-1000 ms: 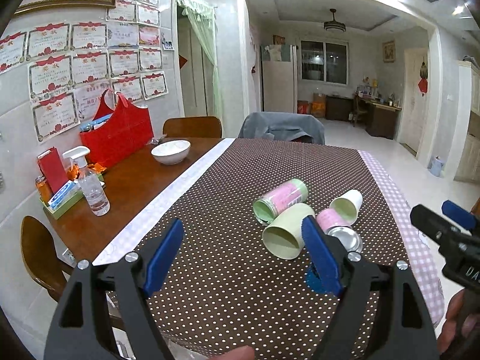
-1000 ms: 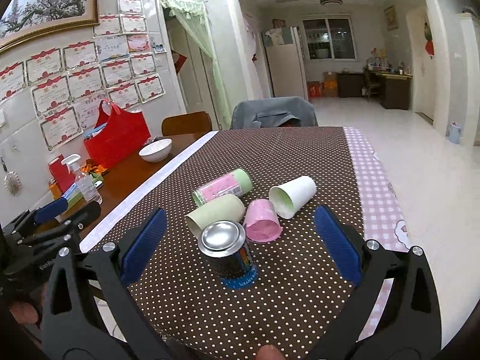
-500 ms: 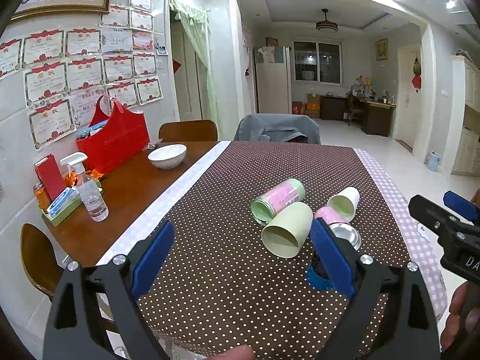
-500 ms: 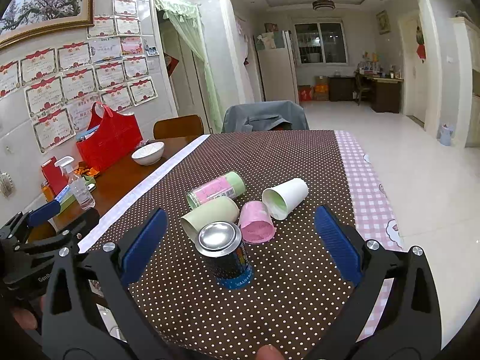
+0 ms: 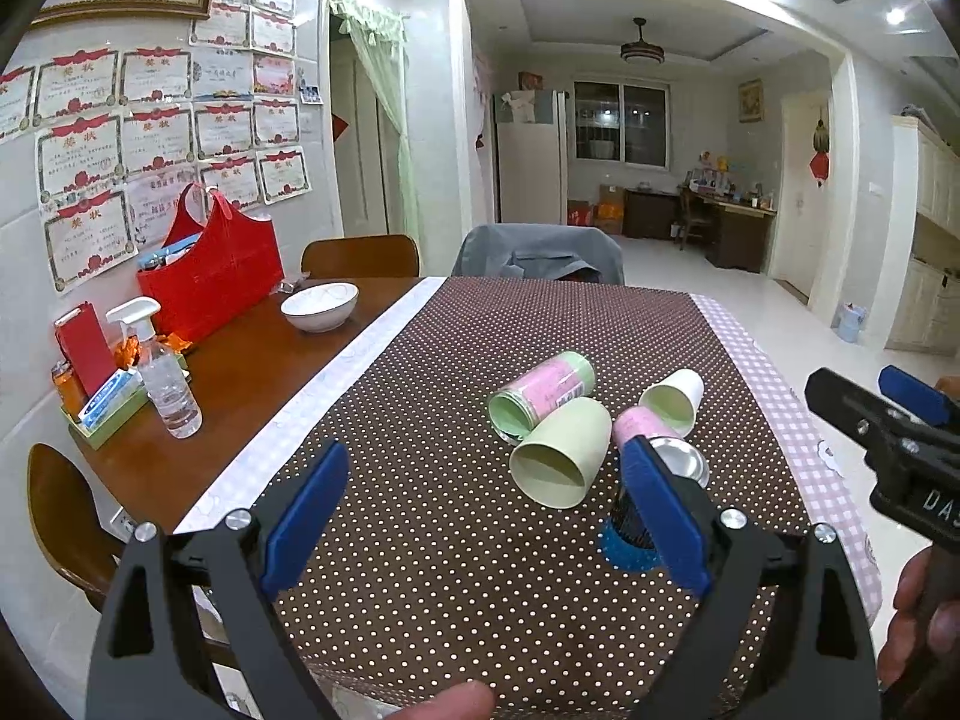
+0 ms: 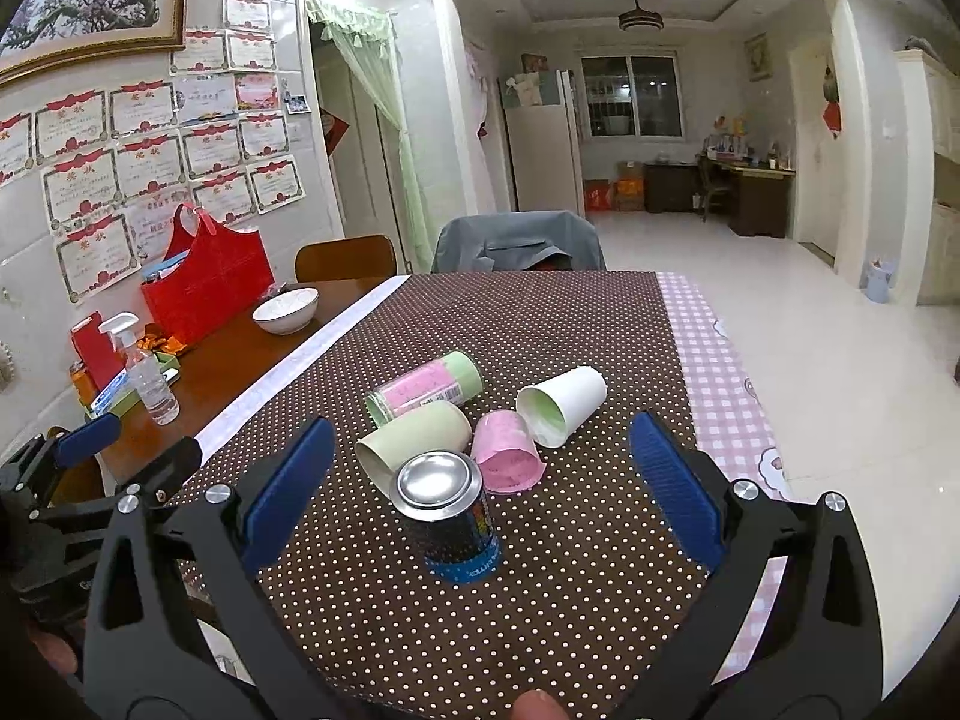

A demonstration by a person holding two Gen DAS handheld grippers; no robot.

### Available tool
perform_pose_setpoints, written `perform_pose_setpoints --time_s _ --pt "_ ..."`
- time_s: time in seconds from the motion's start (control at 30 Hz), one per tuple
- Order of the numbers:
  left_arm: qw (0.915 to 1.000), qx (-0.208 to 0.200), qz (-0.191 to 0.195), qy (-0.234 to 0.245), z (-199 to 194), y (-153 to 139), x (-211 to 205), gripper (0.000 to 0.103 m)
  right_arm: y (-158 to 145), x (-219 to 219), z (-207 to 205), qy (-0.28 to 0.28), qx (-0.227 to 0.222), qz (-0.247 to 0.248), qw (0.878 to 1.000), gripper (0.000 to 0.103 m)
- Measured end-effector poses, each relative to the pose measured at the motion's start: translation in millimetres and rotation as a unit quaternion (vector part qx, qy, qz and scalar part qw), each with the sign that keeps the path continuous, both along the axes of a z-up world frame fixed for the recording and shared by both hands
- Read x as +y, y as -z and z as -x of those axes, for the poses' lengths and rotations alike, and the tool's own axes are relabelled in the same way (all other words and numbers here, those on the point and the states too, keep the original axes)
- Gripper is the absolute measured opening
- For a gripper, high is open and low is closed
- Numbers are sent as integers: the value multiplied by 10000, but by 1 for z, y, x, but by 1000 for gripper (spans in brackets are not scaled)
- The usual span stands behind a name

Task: Flip cup upside down

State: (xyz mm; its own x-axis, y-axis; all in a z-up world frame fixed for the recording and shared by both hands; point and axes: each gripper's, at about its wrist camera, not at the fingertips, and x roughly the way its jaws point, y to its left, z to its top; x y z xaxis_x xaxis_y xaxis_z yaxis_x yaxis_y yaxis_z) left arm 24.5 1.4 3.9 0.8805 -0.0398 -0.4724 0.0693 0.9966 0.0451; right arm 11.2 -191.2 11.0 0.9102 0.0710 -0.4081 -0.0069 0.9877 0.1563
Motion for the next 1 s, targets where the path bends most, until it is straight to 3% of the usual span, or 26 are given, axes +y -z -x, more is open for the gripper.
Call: perform_pose_setpoints --time_s 1.0 --pt "9996 -184 -184 -84 -1 -8 0 91 1 -3 -7 56 7 12 10000 97"
